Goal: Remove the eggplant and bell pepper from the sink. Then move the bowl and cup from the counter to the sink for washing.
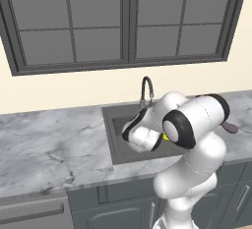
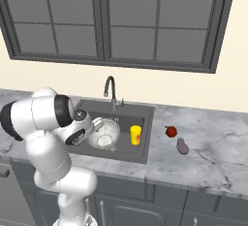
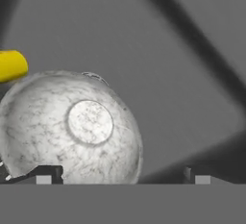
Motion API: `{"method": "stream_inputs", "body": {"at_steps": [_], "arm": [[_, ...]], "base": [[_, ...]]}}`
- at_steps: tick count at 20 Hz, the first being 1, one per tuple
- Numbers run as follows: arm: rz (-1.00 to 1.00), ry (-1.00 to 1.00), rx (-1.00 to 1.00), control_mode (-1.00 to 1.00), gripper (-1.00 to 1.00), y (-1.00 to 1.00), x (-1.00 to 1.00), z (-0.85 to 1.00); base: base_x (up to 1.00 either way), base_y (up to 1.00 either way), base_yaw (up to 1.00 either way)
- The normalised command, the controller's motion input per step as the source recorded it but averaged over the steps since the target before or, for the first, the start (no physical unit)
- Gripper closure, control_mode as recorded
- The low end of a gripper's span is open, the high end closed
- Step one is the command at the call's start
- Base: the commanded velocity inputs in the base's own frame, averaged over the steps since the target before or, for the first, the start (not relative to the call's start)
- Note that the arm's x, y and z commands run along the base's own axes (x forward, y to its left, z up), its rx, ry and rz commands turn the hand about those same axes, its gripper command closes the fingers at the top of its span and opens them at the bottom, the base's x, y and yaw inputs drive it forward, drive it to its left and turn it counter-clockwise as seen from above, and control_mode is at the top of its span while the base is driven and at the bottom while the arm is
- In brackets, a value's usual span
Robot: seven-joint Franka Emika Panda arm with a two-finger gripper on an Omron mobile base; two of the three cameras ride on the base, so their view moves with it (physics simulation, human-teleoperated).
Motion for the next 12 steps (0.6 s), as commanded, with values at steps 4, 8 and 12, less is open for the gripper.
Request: {"method": "stream_inputs", "body": {"at_steps": [4, 8, 12], "arm": [[-0.04, 0.15, -0.05, -1.00, -1.00, 0.00, 0.10, 0.45], [-0.01, 0.12, -0.05, -1.00, -1.00, 0.00, 0.17, 0.48], [0.00, 0.08, -0.03, -1.00, -1.00, 0.00, 0.20, 0.51]], "base": [[0.00, 0.00, 0.00], [0.00, 0.00, 0.00], [0.00, 0.00, 0.00]]}}
